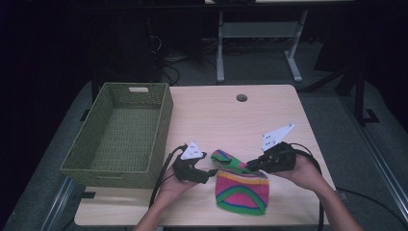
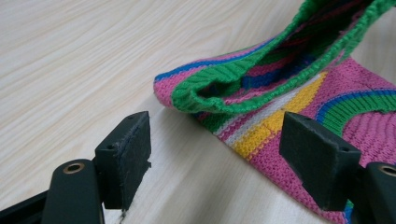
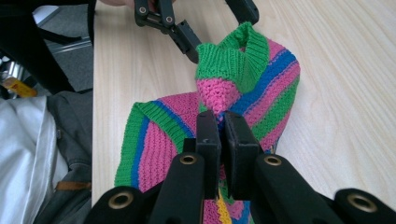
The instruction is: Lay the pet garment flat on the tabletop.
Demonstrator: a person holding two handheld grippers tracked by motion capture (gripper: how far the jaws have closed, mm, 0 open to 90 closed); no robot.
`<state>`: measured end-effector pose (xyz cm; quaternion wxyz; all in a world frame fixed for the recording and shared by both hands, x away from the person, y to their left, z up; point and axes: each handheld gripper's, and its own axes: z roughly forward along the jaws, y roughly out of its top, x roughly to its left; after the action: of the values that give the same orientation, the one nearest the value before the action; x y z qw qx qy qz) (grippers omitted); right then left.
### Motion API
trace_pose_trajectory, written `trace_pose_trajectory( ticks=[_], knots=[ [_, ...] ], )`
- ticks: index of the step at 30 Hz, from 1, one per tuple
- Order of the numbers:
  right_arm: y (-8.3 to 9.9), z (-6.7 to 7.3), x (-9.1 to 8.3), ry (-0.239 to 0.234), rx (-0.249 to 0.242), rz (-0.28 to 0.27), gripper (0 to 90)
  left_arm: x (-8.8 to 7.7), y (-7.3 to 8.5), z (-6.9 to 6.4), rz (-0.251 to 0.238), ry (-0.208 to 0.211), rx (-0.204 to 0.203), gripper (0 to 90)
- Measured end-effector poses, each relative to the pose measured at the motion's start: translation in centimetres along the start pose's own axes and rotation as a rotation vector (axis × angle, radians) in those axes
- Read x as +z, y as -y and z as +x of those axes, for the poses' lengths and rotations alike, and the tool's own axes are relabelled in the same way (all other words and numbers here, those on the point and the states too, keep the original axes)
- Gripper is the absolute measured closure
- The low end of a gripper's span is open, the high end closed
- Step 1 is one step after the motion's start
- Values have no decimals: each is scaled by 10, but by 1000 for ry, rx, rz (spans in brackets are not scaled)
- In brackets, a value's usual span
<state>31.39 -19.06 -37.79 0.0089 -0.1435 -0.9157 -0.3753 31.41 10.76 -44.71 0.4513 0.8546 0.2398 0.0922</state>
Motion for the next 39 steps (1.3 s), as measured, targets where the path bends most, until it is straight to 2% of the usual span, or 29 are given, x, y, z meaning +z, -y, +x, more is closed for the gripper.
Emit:
trace_pose_trajectory(
  ticks=[3,6,7,9,11,14,16,20,23,24,25,28,29,31,32,34,35,36,39],
  knots=[
    [2,-2,-2,-5,7,-3,849,0,-1,-1,-16,18,22,277],
    [5,-4,-3,-1,6,-1,849,-1,-1,-1,-13,34,19,281],
    [6,-5,-3,-3,6,-1,849,-3,0,0,-25,61,8,285],
    [7,-5,-2,-8,7,3,848,-7,0,0,-41,74,3,293],
    [8,-4,-1,-17,7,1,848,-11,-1,2,-59,73,5,312],
    [9,-4,-1,-18,-5,7,848,-13,-2,4,-85,72,-24,345],
    [9,-4,-1,-20,-4,8,848,-13,-3,6,-84,75,-38,365],
    [10,-3,0,-24,-11,12,848,-7,-5,10,-62,76,-65,415],
    [11,-4,0,-24,-16,12,848,0,-7,14,-28,112,-88,455],
    [11,-4,0,-25,-17,12,848,0,-7,14,-28,112,-88,464],
    [12,-4,0,-24,-17,13,848,5,-8,15,-1,124,-94,478],
    [12,-4,1,-23,-23,14,848,8,-7,17,9,133,-103,504],
    [13,-4,2,-24,-26,20,848,10,-6,17,20,140,-107,569],
    [13,-4,3,-22,-29,23,848,16,-5,17,58,144,-113,643],
    [13,-4,3,-22,-29,23,848,16,-5,17,58,144,-113,692],
    [13,-3,4,-21,-32,18,848,19,-4,15,67,152,-105,777],
    [13,-3,4,-23,-32,19,848,20,-5,15,68,146,-92,777],
    [13,-3,5,-25,-34,28,848,21,-5,14,73,149,-80,859],
    [14,-4,5,-23,-40,31,848,24,-7,11,86,144,-62,892]
  ],
)
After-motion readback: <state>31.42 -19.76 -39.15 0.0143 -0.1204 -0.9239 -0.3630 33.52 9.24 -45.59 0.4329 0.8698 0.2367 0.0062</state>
